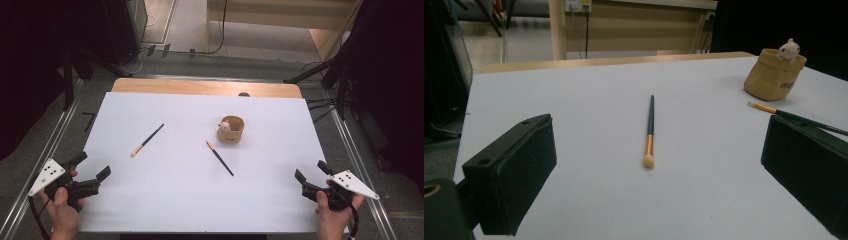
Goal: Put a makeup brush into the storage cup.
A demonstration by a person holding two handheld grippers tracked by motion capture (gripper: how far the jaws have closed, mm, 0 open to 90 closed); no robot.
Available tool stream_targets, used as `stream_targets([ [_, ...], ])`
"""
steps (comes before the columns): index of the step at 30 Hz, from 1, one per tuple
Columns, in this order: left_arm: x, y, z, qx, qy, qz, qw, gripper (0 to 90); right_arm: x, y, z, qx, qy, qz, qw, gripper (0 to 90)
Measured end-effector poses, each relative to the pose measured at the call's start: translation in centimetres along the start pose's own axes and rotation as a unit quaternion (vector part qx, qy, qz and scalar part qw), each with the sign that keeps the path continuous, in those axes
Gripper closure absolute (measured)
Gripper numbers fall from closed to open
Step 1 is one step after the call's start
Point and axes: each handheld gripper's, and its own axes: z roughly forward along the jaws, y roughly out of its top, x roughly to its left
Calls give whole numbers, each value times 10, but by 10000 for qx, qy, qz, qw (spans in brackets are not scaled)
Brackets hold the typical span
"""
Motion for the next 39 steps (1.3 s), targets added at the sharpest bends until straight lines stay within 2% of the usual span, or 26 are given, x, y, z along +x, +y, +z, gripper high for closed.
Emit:
stream_targets([
  [7, 3, 0, -4, -26, 90, -60, 9999, 18, 22, 18, 9, 51, 264, -105, 9996, 163],
  [9, 4, 0, -5, -34, 107, -69, 9999, 18, 30, 25, 14, 150, 250, -223, 9993, 171],
  [11, 4, 0, -5, -31, 131, -61, 9999, 18, 37, 32, 19, 160, 366, -259, 9989, 185],
  [16, 4, 0, -4, -25, 101, -69, 9999, 18, 63, 51, 41, 464, 515, -478, 9964, 201],
  [19, 2, 0, -3, -9, 71, -26, 10000, 18, 76, 60, 55, 629, 728, -608, 9935, 214],
  [24, -1, 0, -2, 4, 32, 43, 10000, 18, 98, 74, 78, 1022, 993, -683, 9874, 218],
  [31, -2, 1, -2, 9, 37, 105, 9999, 18, 119, 82, 105, 1353, 1155, -852, 9804, 233],
  [35, -3, 1, -2, 28, 32, 116, 9999, 18, 128, 84, 118, 1579, 1223, -974, 9750, 237],
  [39, -4, 0, -1, 48, 44, 135, 9999, 18, 136, 86, 131, 1824, 1173, -1043, 9706, 263],
])
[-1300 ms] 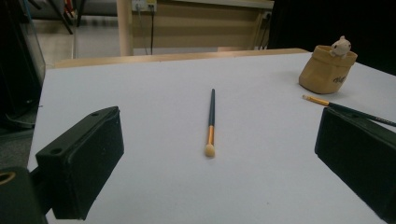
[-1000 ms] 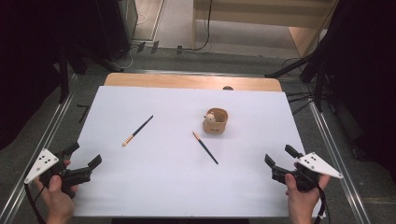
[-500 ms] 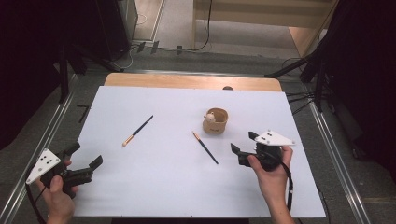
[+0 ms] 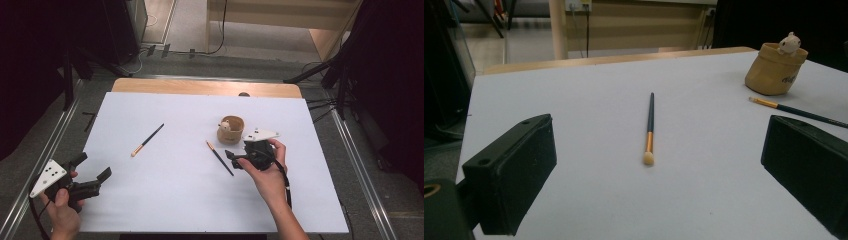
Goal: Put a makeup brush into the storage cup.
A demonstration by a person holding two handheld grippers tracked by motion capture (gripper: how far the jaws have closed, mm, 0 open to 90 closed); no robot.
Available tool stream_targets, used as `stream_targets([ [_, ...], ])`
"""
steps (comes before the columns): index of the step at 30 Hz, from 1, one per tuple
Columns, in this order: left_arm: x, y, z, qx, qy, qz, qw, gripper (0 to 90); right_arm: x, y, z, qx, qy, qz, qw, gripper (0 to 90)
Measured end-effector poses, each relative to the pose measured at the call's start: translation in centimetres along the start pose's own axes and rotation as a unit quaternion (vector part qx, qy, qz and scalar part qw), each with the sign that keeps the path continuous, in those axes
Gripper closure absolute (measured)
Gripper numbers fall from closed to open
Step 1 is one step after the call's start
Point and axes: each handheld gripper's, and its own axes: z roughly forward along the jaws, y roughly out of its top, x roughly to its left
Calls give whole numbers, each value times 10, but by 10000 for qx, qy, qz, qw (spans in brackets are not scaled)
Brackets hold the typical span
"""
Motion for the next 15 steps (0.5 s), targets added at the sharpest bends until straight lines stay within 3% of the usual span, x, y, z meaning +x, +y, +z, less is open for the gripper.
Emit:
stream_targets([
  [10, 0, -1, 0, 54, 70, 80, 9999, 18, 7, 14, 28, 689, 98, -257, 9972, 341],
  [15, 0, 0, 0, 47, 88, 108, 9999, 18, 4, 21, 38, 1075, 345, -204, 9934, 493],
])
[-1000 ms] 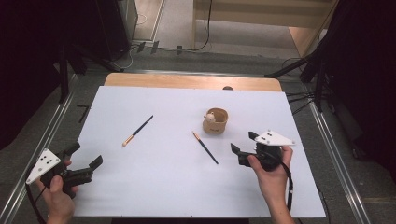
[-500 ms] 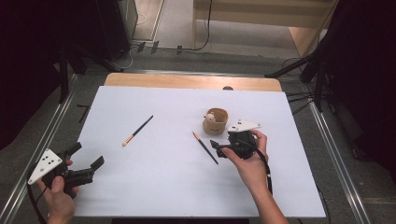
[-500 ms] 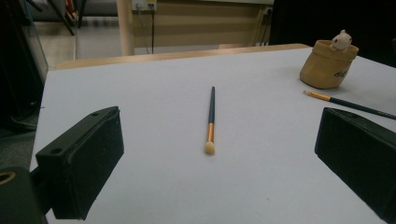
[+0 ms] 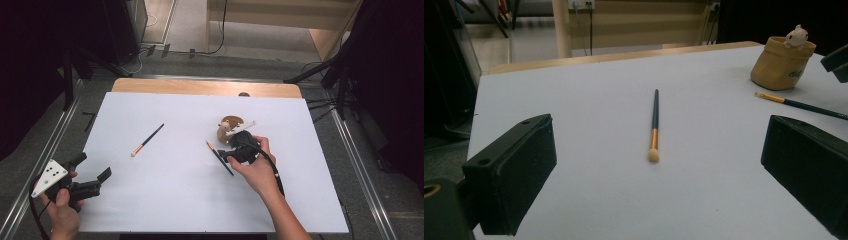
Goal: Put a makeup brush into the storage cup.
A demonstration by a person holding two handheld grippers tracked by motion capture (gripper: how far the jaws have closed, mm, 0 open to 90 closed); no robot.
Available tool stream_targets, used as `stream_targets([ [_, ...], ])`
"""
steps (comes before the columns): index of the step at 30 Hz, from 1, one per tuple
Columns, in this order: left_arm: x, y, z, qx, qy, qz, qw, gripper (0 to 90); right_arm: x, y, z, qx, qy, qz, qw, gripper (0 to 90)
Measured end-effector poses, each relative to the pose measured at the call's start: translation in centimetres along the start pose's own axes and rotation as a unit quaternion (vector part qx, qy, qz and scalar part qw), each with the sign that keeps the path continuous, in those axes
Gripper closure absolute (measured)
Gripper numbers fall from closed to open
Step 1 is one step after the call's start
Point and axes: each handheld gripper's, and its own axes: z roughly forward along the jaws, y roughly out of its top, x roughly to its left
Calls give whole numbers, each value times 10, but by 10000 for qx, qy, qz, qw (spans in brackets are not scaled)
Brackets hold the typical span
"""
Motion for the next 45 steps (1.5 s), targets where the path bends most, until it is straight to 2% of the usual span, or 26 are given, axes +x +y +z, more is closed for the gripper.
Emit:
stream_targets([
  [5, 0, -1, 1, 21, 28, 21, 10000, 18, 1, 9, 8, 437, 79, -36, 9990, 608],
  [7, 0, -1, 1, 20, 41, 39, 10000, 18, 3, 12, 11, 615, 106, 4, 9981, 616],
  [10, 0, -1, 0, 30, 49, 59, 10000, 19, 4, 15, 15, 734, 40, 0, 9973, 617],
  [12, 0, -1, 0, 47, 51, 69, 10000, 18, 7, 17, 19, 784, 89, 166, 9967, 626],
  [15, 0, -1, 1, 50, 53, 76, 9999, 18, 10, 20, 23, 991, -14, -7, 9951, 653],
  [30, 0, -1, 1, 73, 44, 117, 9999, 19, 6, 27, 35, 1369, -41, 151, 9905, 689],
  [39, 0, -1, 2, 78, 36, 103, 9999, 18, 8, 29, 43, 1512, -29, 107, 9884, 705],
  [43, 1, -1, 2, 78, 27, 107, 9999, 18, 8, 29, 45, 1556, -56, 2, 9878, 712],
  [44, 0, -1, 2, 76, 28, 104, 9999, 19, 9, 30, 45, 1591, -61, 51, 9872, 715],
  [45, 1, -1, 2, 73, 26, 100, 9999, 19, 9, 30, 46, 1575, -81, -52, 9875, 716],
])
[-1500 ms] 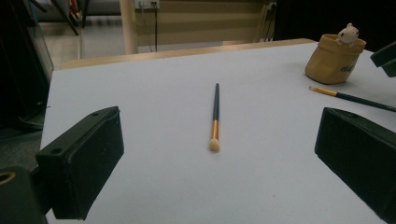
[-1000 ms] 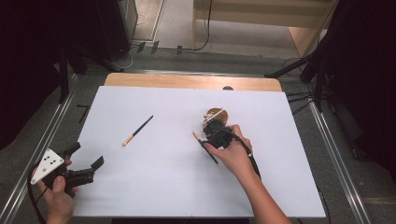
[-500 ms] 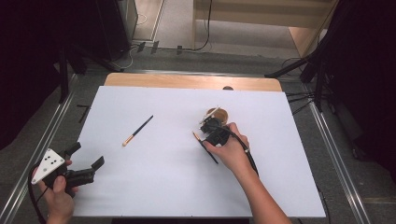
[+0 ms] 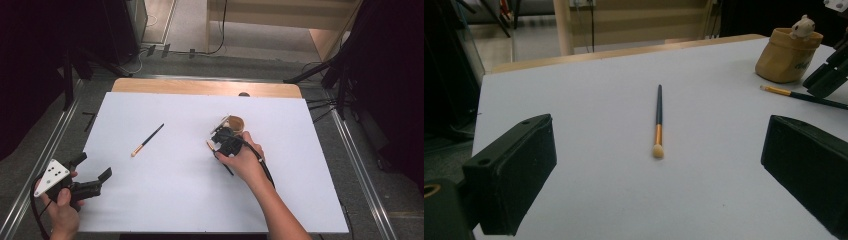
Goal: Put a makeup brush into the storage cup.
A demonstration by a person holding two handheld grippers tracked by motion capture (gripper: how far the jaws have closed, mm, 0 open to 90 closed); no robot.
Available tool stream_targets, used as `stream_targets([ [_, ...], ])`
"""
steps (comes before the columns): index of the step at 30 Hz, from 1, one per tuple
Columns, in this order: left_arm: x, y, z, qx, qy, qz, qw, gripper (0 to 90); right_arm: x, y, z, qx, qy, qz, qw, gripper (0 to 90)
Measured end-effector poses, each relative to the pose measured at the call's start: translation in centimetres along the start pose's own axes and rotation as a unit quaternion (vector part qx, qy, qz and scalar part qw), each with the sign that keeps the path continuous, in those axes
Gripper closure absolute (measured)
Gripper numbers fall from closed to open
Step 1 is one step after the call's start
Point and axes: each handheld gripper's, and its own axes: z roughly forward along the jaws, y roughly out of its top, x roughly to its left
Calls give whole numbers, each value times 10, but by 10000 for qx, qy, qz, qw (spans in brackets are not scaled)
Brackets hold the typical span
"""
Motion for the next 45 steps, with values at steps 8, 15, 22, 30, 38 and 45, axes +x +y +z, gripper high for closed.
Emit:
stream_targets([
  [8, 0, 0, 0, -1, 4, -2, 10000, 19, 3, 2, 5, 128, -61, -55, 9999, 746],
  [15, 0, 0, 0, 3, 3, -9, 10000, 18, 9, 3, 9, 178, -156, -126, 9996, 830],
  [22, -1, 0, 1, 0, -7, 6, 10000, 18, 11, 1, 9, 122, -199, -30, 9997, 845],
  [30, 0, 0, 0, -3, -5, -1, 10000, 18, 8, 0, 9, 37, -105, -28, 9999, 847],
  [38, 0, 0, 0, 3, -11, 9, 10000, 18, 4, -3, -3, -287, -22, 174, 9994, 847],
  [45, -1, 0, 0, 1, -1, 4, 10000, 18, 3, -4, -9, -529, 27, 180, 9984, 847],
])
